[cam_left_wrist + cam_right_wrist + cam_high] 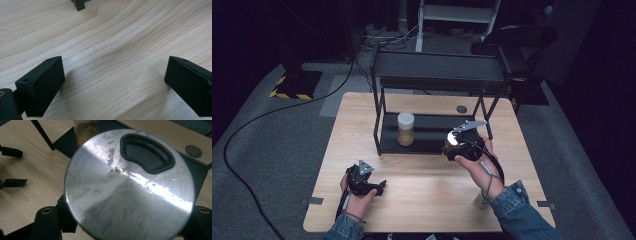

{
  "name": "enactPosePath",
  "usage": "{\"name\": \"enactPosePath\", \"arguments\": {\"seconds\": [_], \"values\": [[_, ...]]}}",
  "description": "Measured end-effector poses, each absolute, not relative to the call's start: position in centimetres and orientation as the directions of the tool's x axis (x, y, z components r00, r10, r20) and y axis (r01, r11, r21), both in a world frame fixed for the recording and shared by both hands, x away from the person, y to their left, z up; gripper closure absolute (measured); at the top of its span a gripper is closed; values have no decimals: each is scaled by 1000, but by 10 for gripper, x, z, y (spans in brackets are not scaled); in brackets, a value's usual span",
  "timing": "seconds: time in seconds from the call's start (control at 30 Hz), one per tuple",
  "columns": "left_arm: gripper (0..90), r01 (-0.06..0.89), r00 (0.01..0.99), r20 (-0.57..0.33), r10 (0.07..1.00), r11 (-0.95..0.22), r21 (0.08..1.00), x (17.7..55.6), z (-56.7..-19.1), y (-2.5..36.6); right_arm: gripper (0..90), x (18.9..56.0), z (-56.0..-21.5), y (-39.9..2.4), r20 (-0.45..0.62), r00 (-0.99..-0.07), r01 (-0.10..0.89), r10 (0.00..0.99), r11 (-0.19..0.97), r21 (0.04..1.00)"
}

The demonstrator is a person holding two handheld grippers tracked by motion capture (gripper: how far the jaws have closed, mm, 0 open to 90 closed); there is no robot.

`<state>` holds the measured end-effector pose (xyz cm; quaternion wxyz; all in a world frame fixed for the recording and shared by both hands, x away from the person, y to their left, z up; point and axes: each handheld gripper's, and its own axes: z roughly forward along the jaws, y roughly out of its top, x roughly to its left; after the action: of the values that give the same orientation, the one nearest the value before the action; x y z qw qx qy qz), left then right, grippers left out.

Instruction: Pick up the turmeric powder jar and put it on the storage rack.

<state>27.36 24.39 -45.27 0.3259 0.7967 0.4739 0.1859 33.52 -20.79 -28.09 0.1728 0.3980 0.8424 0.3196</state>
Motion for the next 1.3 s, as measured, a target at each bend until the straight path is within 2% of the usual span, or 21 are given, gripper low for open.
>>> {"name": "enactPosePath", "arguments": {"seconds": [0.63,1.3], "values": [[26,635,479,-12,878,-337,695,274,-453,244,311,381,-283,-199,-31,-638,552,770,485,678],[22,637,474,-13,880,-332,696,274,-453,244,311,419,-309,-187,-26,-663,547,748,509,664]]}}
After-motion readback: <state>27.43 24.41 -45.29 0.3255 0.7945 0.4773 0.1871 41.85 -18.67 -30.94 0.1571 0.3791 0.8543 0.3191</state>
